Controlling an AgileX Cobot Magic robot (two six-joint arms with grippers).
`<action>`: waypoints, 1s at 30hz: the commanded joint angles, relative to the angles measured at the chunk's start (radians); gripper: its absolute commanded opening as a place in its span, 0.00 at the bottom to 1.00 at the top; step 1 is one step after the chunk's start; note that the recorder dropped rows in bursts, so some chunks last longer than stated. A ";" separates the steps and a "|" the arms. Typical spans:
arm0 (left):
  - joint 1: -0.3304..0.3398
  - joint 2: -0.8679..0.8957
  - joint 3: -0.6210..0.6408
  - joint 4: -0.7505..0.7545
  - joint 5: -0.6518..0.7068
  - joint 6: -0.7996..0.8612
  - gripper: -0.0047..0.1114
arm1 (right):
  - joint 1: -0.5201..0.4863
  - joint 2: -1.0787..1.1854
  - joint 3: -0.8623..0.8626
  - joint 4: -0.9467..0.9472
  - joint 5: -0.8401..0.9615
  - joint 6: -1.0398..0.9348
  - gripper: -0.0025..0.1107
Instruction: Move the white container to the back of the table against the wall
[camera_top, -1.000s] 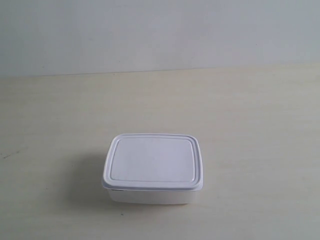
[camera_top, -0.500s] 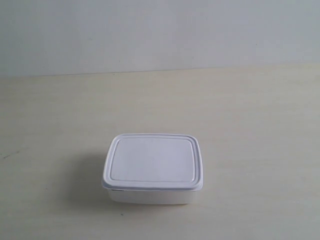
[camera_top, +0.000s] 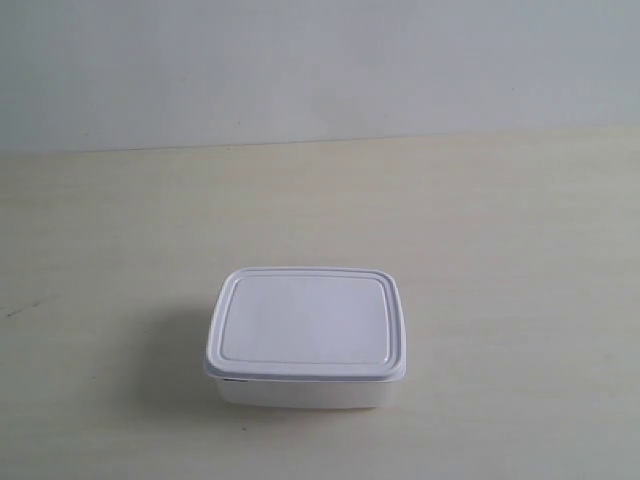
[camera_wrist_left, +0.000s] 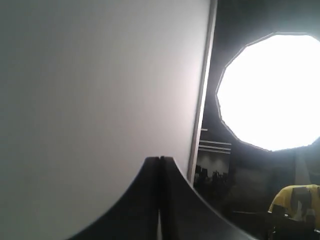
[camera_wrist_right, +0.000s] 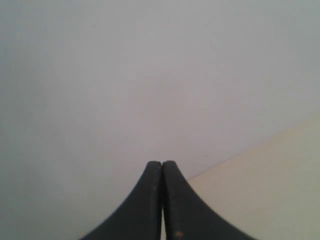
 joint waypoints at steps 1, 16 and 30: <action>-0.001 0.131 -0.032 0.028 0.027 -0.063 0.04 | 0.109 0.074 -0.067 0.181 0.029 -0.263 0.02; -0.006 0.368 -0.214 0.690 0.210 -0.638 0.04 | 0.413 0.700 -0.284 0.477 0.269 -0.805 0.02; -0.075 0.673 -0.197 0.849 0.079 -0.763 0.04 | 0.548 0.972 -0.284 0.380 0.249 -0.777 0.02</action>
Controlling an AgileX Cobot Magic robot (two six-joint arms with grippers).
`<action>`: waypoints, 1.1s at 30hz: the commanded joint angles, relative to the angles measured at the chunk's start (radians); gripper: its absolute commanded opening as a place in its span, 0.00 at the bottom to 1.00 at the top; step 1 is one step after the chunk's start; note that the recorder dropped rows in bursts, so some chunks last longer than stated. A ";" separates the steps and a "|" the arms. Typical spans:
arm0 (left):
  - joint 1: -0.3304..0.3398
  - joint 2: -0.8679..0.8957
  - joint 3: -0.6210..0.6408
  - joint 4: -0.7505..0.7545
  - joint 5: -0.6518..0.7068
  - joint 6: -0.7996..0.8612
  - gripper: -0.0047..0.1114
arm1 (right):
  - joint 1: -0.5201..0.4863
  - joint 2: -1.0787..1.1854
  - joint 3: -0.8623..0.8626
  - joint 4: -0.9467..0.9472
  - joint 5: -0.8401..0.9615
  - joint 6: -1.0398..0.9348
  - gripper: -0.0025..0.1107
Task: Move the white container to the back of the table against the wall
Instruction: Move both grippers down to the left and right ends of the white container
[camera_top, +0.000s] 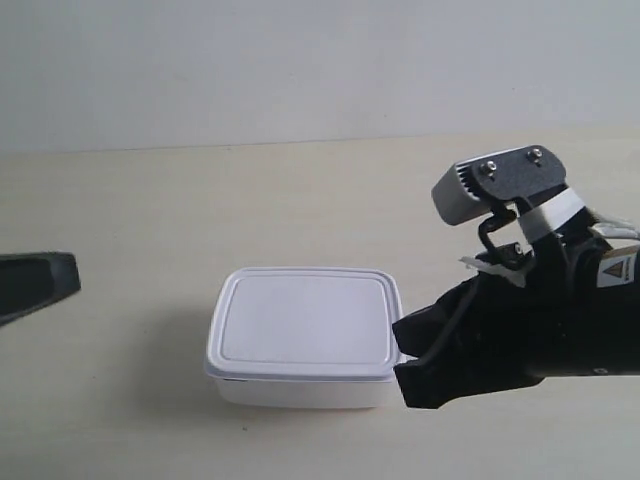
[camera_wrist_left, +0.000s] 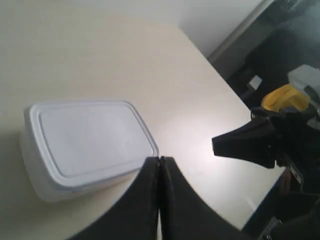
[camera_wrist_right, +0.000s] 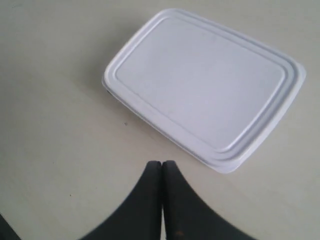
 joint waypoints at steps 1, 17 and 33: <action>-0.079 0.101 0.024 -0.004 0.010 -0.005 0.04 | 0.003 0.060 -0.007 -0.011 -0.011 0.004 0.02; -0.655 0.419 0.021 -0.082 0.591 -0.003 0.04 | 0.009 0.205 -0.007 0.011 -0.005 0.006 0.02; -0.690 0.809 -0.176 -0.082 0.717 0.062 0.04 | 0.009 0.373 -0.007 0.026 -0.104 0.007 0.02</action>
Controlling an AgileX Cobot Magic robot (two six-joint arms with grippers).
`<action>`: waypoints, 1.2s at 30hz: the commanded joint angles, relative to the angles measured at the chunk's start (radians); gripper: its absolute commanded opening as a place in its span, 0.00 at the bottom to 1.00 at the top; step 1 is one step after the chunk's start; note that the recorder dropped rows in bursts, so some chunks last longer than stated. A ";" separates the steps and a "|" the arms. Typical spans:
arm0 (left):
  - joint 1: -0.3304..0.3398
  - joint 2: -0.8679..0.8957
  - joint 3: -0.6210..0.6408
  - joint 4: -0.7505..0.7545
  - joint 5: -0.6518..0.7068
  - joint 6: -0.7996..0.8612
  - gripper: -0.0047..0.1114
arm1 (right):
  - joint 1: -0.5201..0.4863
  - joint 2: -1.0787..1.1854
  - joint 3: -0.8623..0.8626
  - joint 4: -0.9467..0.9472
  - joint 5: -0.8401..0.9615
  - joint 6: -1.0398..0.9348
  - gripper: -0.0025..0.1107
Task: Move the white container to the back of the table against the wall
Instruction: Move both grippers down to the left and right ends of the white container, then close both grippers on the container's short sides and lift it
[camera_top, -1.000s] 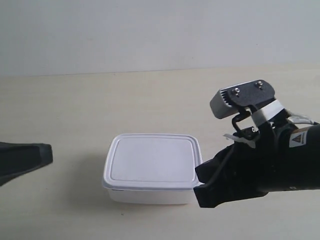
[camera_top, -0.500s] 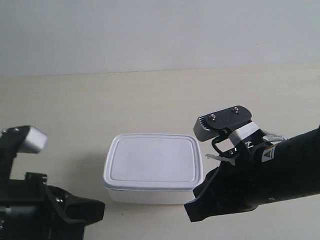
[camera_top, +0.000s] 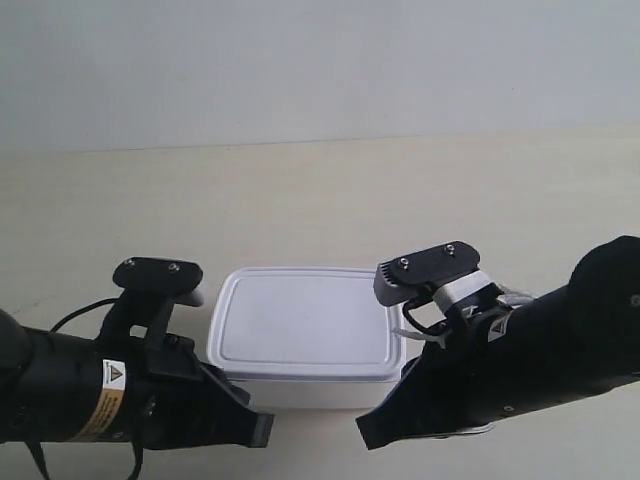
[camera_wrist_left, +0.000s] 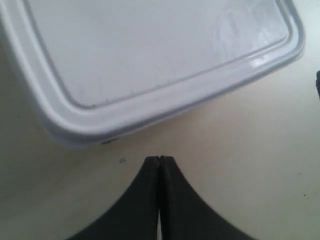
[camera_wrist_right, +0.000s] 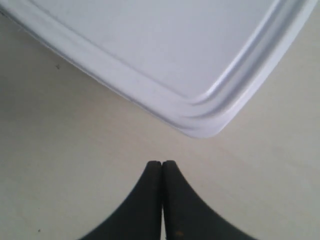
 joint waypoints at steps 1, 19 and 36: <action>-0.006 0.057 -0.035 -0.003 0.033 0.031 0.04 | 0.004 0.023 -0.007 0.005 -0.019 0.001 0.02; 0.061 0.114 -0.065 0.034 0.112 0.044 0.04 | 0.004 0.163 -0.122 0.005 -0.019 0.001 0.02; 0.063 0.119 -0.116 0.038 0.190 0.081 0.04 | 0.004 0.249 -0.225 0.005 -0.043 0.003 0.02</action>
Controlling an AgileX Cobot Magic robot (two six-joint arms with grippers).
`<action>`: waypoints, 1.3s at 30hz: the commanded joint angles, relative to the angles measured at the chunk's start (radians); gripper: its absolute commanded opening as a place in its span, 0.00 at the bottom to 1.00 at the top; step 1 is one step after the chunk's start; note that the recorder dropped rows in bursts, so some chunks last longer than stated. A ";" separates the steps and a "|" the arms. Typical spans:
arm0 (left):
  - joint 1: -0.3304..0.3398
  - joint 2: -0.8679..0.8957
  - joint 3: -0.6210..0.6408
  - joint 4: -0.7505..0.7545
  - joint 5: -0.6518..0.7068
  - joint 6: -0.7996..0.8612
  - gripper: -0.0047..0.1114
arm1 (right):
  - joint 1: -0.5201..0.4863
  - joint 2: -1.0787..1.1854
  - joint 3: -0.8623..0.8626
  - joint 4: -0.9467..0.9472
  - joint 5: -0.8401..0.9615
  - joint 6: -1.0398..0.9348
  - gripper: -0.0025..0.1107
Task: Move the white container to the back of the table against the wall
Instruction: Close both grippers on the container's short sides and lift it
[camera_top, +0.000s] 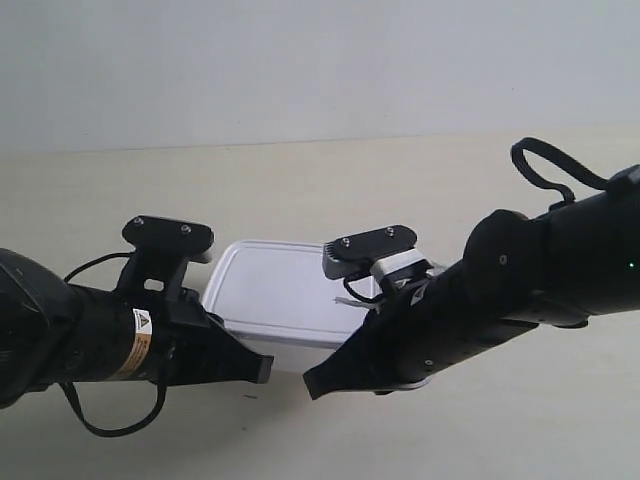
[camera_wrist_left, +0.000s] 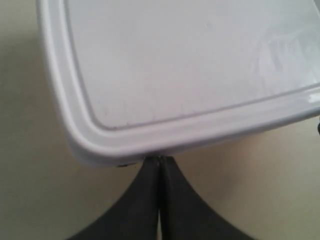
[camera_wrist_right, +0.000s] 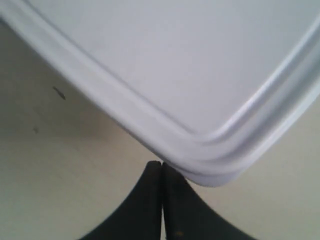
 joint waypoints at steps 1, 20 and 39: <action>0.004 0.011 -0.010 0.005 0.045 0.018 0.04 | 0.004 0.014 -0.031 0.000 -0.016 -0.002 0.02; 0.054 0.087 -0.044 0.026 0.065 0.020 0.04 | 0.002 0.069 -0.072 -0.034 -0.059 0.000 0.02; 0.058 0.162 -0.121 0.027 0.069 0.020 0.04 | -0.056 0.098 -0.125 -0.300 -0.066 0.253 0.02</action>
